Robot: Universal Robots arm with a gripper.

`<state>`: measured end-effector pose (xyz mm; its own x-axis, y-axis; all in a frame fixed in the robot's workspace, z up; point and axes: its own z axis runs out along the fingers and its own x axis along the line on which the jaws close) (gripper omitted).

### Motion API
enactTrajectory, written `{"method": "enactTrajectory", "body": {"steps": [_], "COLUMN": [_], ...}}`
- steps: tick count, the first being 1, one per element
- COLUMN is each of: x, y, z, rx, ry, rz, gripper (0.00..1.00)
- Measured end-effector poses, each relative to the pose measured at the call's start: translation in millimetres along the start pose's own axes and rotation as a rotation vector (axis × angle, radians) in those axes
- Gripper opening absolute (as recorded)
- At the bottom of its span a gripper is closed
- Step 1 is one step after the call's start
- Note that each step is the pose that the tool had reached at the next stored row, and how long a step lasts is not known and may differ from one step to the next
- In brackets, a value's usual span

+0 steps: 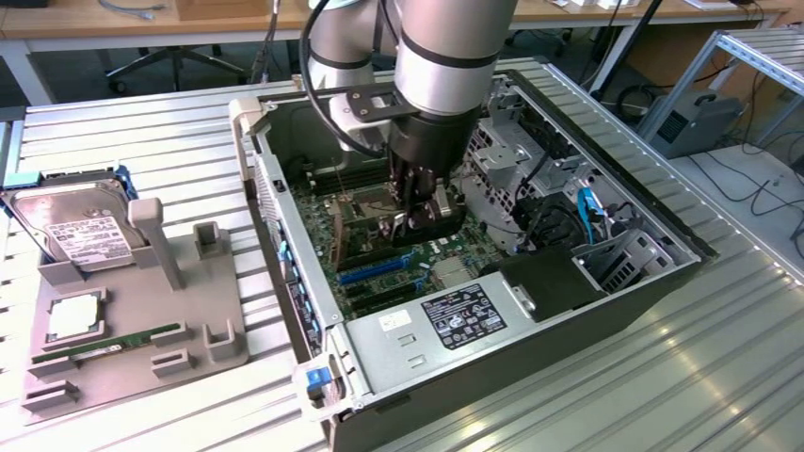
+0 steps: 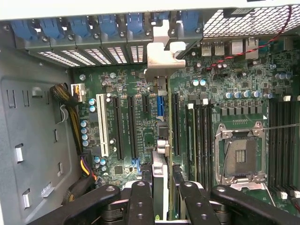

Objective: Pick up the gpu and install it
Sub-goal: 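Insert the gpu into the slot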

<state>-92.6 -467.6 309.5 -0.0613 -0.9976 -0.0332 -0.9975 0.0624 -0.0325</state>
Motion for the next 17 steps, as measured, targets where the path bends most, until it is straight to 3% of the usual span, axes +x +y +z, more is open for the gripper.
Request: {"method": "enactTrajectory", "body": {"steps": [2, 17], "x": [0.4, 0.7], "y": [0.5, 1.9], "z": [4.4, 7.5], "rx": [0.0000, 0.0000], "ry": [0.0000, 0.0000], "rz": [0.000, 0.000], "gripper": [0.27, 0.27]}}
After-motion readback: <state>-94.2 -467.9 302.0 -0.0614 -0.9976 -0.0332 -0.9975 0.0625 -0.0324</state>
